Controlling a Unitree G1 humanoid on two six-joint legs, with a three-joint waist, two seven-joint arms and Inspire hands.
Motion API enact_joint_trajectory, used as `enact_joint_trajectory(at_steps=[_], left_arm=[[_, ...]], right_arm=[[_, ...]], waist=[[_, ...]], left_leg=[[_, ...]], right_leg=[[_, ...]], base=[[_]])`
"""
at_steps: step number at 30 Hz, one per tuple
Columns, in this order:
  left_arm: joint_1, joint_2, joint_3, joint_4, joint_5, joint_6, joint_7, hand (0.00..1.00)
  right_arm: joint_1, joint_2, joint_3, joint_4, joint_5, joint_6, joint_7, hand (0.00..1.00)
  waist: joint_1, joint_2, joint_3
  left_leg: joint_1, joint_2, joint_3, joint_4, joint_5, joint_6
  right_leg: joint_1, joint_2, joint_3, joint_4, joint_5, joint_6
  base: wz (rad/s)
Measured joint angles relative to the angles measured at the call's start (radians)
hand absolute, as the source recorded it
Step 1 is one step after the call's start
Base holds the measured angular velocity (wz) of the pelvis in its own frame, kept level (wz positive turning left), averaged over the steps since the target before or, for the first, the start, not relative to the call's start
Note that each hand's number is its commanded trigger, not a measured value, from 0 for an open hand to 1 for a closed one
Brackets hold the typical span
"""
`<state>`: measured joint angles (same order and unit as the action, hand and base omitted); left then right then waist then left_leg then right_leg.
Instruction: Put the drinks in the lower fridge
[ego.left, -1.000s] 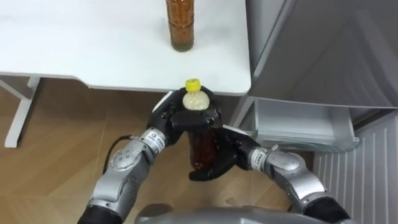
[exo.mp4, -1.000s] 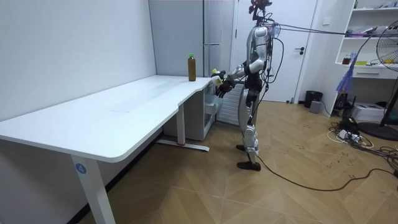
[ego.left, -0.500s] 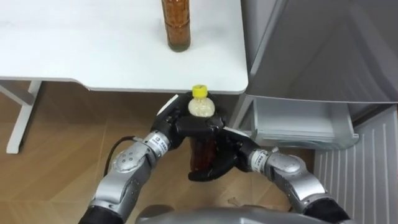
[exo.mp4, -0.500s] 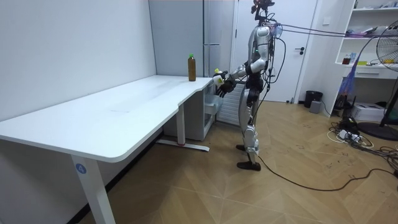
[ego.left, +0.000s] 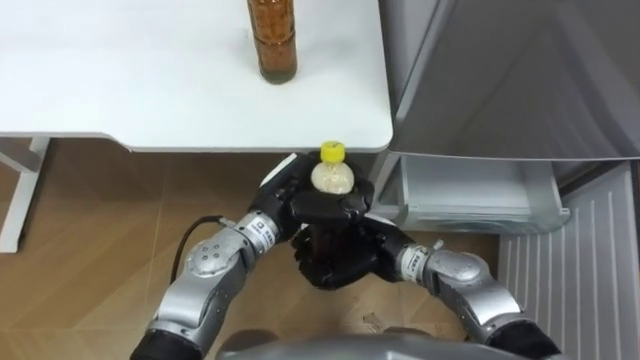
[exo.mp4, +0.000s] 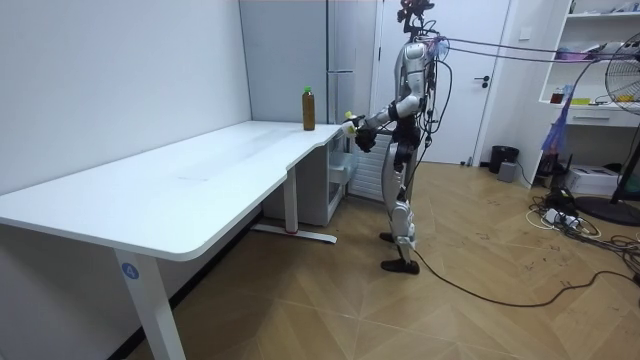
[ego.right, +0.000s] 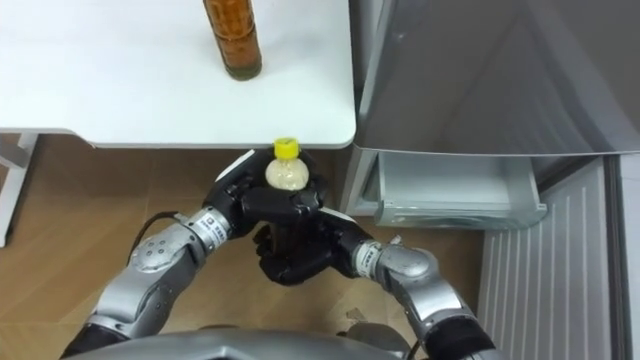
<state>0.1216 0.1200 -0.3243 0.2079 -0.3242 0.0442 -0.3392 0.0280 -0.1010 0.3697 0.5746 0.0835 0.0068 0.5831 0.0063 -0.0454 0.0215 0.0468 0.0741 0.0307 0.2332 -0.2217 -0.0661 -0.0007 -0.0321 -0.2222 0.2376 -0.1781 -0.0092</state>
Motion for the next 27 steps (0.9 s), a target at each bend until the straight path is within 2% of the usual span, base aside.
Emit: enact_joint_trajectory(at_steps=[1, 2, 10, 18, 27], left_arm=[[-0.001, -0.001, -0.001, 0.000, 0.000, 0.000, 0.000, 0.42], [-0.001, -0.001, -0.003, 0.000, 0.000, 0.000, 0.000, 0.00], [-0.003, 0.003, -0.005, 0.008, -0.013, -0.005, 0.000, 0.00], [-0.003, 0.013, -0.013, 0.006, 0.034, -0.051, 0.001, 0.00], [-0.006, 0.016, -0.019, -0.012, 0.090, -0.078, 0.026, 0.00]], right_arm=[[0.000, 0.000, 0.000, 0.000, 0.002, 0.000, 0.000, 1.00], [0.000, -0.001, 0.000, 0.000, 0.002, 0.000, 0.000, 1.00], [0.001, -0.007, -0.001, 0.001, 0.001, -0.001, -0.008, 1.00], [0.002, -0.025, -0.001, 0.001, 0.000, -0.001, -0.026, 1.00], [0.002, -0.026, -0.002, 0.030, -0.001, -0.005, -0.027, 1.00]], waist=[[0.000, 0.000, 0.0000], [0.000, 0.000, 0.0000], [0.000, 0.000, 0.0000], [-0.001, -0.001, -0.0003], [-0.004, -0.001, -0.0005]], left_leg=[[0.000, 0.000, 0.000, 0.000, 0.000, 0.000], [0.000, 0.000, 0.000, 0.000, 0.000, 0.000], [0.000, 0.000, 0.004, 0.000, 0.000, 0.000], [0.000, 0.000, 0.014, -0.002, 0.000, 0.000], [-0.002, -0.001, 0.025, -0.002, 0.000, 0.000]], right_leg=[[0.000, 0.000, 0.000, 0.000, 0.000, 0.000], [0.000, 0.000, 0.000, 0.000, 0.000, 0.000], [-0.001, 0.000, 0.003, 0.000, 0.000, 0.000], [-0.007, 0.000, 0.012, 0.006, 0.000, 0.000], [-0.027, 0.000, 0.033, 0.019, 0.000, 0.000]], base=[[0.00], [0.00], [0.00], [-0.02], [-0.07]])
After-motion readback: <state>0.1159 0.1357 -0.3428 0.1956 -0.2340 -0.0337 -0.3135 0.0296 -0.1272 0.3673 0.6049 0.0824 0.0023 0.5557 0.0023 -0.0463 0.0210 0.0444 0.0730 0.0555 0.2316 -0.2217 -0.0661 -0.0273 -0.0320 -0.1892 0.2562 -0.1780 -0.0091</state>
